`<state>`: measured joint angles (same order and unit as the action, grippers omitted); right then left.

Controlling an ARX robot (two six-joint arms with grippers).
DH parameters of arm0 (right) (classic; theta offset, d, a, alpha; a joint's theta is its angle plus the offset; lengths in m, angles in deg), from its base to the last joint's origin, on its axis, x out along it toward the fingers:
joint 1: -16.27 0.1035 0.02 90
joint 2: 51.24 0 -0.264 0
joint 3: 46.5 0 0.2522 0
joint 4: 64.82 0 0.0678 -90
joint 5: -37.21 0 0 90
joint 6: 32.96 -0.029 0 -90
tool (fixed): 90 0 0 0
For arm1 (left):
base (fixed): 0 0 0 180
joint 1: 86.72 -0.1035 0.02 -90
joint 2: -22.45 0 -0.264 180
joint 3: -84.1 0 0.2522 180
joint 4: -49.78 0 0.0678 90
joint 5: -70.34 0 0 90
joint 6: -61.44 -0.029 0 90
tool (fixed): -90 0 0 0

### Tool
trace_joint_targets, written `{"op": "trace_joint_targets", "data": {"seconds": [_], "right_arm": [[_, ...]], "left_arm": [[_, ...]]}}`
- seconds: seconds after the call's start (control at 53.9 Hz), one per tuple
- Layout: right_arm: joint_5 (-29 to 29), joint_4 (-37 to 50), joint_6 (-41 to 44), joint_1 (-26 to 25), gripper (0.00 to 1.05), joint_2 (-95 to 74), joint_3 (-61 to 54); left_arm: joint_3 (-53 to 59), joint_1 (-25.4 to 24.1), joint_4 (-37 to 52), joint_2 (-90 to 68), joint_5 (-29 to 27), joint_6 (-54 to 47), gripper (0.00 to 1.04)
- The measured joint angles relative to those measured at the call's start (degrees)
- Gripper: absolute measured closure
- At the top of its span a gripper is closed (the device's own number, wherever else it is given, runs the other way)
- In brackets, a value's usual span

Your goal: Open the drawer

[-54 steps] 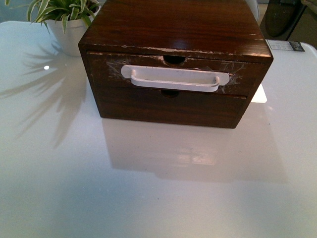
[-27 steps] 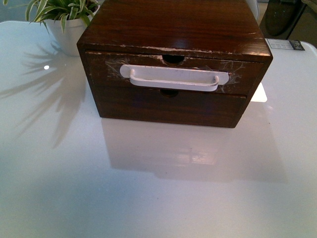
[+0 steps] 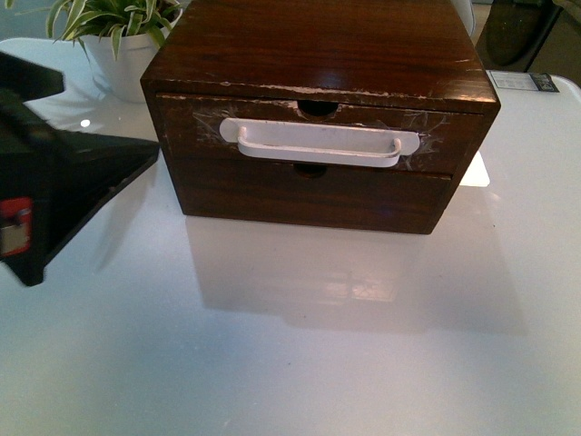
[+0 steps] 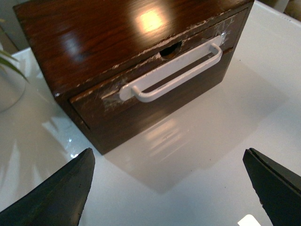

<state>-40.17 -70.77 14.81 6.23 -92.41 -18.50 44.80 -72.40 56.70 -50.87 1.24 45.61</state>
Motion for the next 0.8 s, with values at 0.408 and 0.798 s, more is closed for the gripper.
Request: {"op": "trace_joint_targets", "data": {"seconds": [0.408, 0.798], "right_arm": [[1.4, 9.5, 1.3, 1.3, 0.09, -12.3, -0.8], [5.6, 13.0, 2.1, -3.6, 0.09, -21.8, 1.0]], "left_arm": [[-5.5, 8.5, 11.9, -18.1, 1.2, -15.2, 0.08], [-15.6, 12.2, 11.9, -31.6, 2.0, -24.4, 0.08]]}}
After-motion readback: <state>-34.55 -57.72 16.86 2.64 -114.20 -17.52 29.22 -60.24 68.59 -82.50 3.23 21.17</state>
